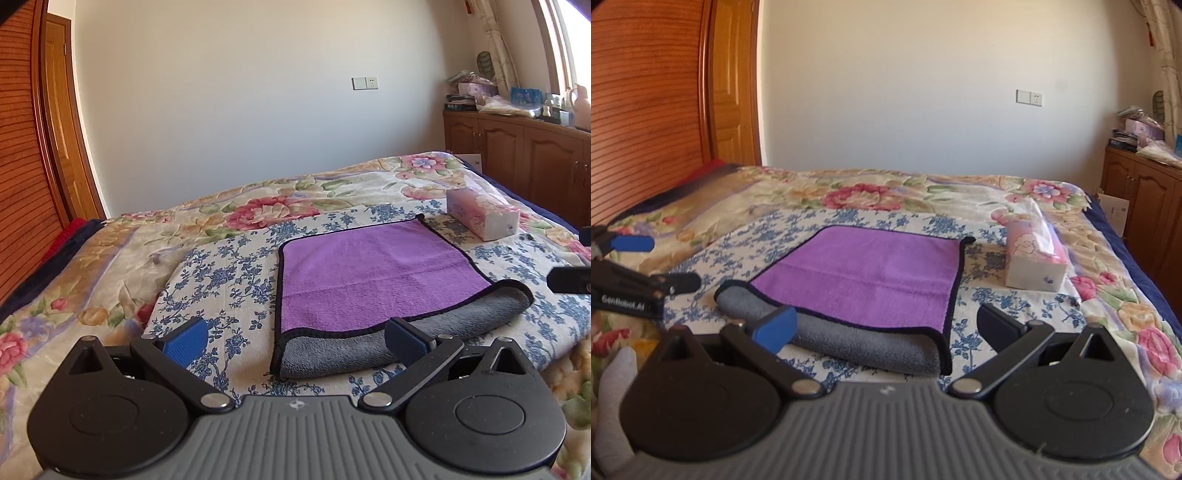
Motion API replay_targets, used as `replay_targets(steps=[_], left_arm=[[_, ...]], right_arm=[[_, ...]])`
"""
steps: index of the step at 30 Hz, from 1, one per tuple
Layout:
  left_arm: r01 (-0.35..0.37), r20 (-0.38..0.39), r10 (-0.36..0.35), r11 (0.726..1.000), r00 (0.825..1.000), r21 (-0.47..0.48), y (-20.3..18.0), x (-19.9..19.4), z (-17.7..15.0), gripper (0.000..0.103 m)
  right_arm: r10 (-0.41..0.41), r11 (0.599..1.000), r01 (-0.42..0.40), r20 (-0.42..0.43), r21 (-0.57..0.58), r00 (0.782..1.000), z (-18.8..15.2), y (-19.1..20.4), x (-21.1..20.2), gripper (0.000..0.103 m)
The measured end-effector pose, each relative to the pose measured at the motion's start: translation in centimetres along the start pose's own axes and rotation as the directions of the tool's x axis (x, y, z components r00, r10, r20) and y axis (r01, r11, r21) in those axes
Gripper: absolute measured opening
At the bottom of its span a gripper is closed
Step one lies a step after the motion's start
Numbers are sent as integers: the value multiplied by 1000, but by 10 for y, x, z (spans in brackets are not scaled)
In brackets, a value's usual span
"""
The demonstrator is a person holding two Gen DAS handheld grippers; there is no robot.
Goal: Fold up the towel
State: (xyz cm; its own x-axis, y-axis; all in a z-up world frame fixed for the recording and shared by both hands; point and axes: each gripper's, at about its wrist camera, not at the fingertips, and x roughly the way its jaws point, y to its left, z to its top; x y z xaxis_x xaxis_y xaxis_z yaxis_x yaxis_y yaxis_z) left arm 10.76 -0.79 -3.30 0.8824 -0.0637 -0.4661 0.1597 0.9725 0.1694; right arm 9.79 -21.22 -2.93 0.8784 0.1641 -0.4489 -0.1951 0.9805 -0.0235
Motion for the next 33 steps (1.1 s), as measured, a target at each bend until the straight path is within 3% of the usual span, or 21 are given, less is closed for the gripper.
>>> replay_targets(steps=[20, 27, 29, 31, 33], left_arm=[[30, -77, -37, 996, 996, -86, 28, 62, -5, 100], [65, -104, -77, 992, 992, -111, 35, 78, -6, 88], [78, -123, -92, 990, 988, -118, 36, 83, -6, 81], [86, -143, -104, 989, 984, -123, 36, 87, -7, 68], [97, -154, -116, 987, 981, -125, 35, 90, -7, 65]], right_arm=[[25, 1000, -26, -64, -4, 998, 2, -4, 40, 103], [29, 1000, -29, -71, 3, 997, 4, -6, 48, 103], [32, 999, -32, -73, 4, 997, 4, -7, 51, 103], [36, 999, -36, -76, 8, 996, 4, -8, 53, 103], [43, 999, -42, -82, 13, 996, 5, -8, 56, 103]])
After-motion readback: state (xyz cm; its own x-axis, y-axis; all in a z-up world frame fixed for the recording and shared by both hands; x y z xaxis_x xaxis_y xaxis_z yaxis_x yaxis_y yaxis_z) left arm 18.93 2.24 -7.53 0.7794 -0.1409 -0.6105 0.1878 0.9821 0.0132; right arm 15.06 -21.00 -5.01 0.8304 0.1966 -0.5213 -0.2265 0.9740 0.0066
